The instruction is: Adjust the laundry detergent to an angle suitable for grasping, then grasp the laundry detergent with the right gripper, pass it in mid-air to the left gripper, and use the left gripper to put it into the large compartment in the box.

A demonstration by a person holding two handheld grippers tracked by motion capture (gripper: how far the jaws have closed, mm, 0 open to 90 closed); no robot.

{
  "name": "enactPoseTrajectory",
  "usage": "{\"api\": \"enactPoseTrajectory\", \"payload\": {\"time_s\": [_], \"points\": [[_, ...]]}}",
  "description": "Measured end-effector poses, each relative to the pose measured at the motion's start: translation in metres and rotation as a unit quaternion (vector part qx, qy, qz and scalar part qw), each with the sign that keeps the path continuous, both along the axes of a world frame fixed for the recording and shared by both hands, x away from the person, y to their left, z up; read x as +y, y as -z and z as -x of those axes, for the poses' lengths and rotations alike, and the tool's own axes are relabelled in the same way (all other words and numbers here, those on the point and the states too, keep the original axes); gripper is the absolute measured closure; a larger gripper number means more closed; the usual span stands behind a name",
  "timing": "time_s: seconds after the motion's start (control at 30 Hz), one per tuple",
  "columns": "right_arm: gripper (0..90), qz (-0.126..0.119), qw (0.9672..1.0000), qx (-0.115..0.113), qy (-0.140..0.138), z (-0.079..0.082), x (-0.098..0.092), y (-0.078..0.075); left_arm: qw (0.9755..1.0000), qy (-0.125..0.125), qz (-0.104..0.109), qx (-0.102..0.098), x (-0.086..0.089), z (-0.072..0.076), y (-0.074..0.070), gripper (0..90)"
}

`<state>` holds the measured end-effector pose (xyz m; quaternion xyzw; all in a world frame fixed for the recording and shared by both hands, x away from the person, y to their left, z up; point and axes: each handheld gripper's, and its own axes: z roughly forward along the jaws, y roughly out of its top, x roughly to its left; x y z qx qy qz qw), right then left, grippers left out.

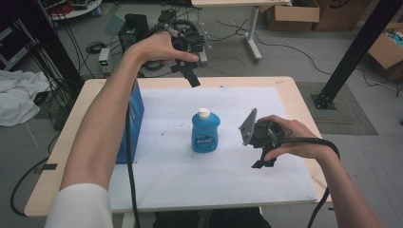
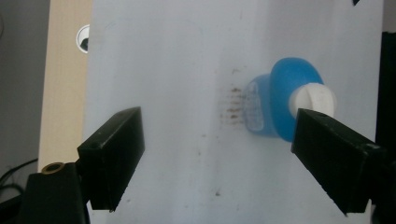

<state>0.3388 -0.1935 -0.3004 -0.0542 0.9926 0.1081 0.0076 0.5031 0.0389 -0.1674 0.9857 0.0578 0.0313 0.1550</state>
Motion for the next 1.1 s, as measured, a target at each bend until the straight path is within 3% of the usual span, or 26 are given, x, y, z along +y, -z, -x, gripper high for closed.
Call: {"api": "enactPoseTrajectory", "payload": {"time_s": [0.17,0.57,1.1], "points": [[20.4,0.001,1.0000,-0.001,-0.003,0.002,-0.002,-0.001,1.0000,-0.002,-0.004,-0.006,-0.006,-0.002,-0.008,17.9],[20.3,-0.022,0.9997,-0.014,0.002,-0.001,0.000,-0.008,0.9997,-0.003,-0.022,-0.009,-0.011,-0.006,-0.010,18.1],[20.3,-0.030,0.9994,-0.016,0.007,-0.001,-0.002,-0.010,0.9994,0.008,-0.029,-0.017,-0.017,0.002,-0.013,18.1]]}}
